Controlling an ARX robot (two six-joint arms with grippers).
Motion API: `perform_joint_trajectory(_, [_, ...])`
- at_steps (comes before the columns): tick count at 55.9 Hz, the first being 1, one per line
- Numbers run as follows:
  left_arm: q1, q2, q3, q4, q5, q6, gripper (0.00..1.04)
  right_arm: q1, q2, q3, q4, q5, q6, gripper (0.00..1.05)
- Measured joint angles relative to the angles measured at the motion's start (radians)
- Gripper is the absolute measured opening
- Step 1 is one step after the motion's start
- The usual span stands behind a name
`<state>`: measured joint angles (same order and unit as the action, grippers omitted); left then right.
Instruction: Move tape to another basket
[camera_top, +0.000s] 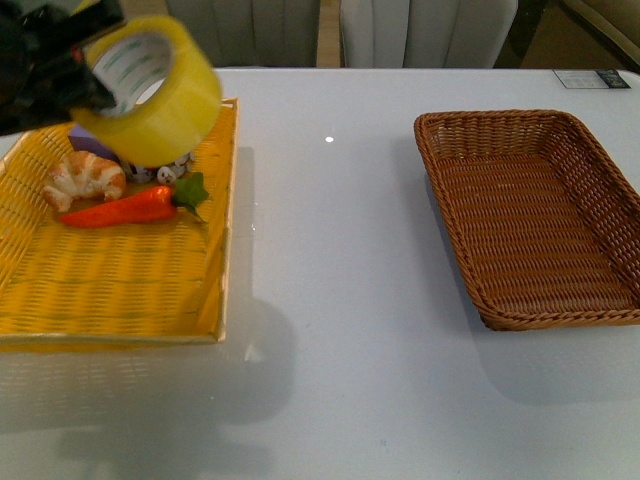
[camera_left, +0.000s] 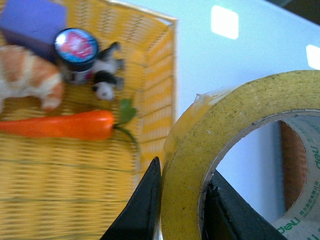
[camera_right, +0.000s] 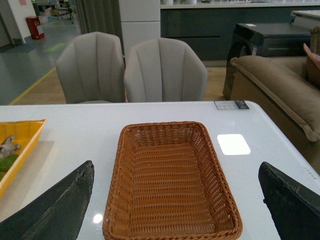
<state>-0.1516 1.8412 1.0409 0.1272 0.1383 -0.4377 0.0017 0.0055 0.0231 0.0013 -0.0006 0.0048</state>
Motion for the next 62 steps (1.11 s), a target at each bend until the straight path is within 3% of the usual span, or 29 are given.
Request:
perform_joint_trajectory(16, [-0.312, -0.075, 0.066, -0.051, 0.056, -0.133, 0.16, 0.000, 0.000, 0.000, 0.000, 0.000, 0.000, 0.96])
perform_joint_trajectory(32, [-0.357, -0.105, 0.048, -0.063, 0.060, -0.130, 0.16, 0.000, 0.000, 0.000, 0.000, 0.000, 0.000, 0.96])
perform_joint_trajectory(38, [-0.358, -0.108, 0.030, -0.063, 0.059, -0.119, 0.16, -0.053, 0.210, 0.137, -0.290, -0.138, 0.143, 0.96])
perform_joint_trajectory(41, [-0.359, -0.109, 0.022, -0.063, 0.063, -0.114, 0.16, -0.071, 0.352, 0.211, -0.342, -0.206, 0.215, 0.96])
perform_joint_trajectory(62, [-0.370, -0.114, 0.003, -0.062, 0.083, -0.107, 0.16, -0.005, 0.846, 0.474, -0.001, -0.529, 0.370, 0.96])
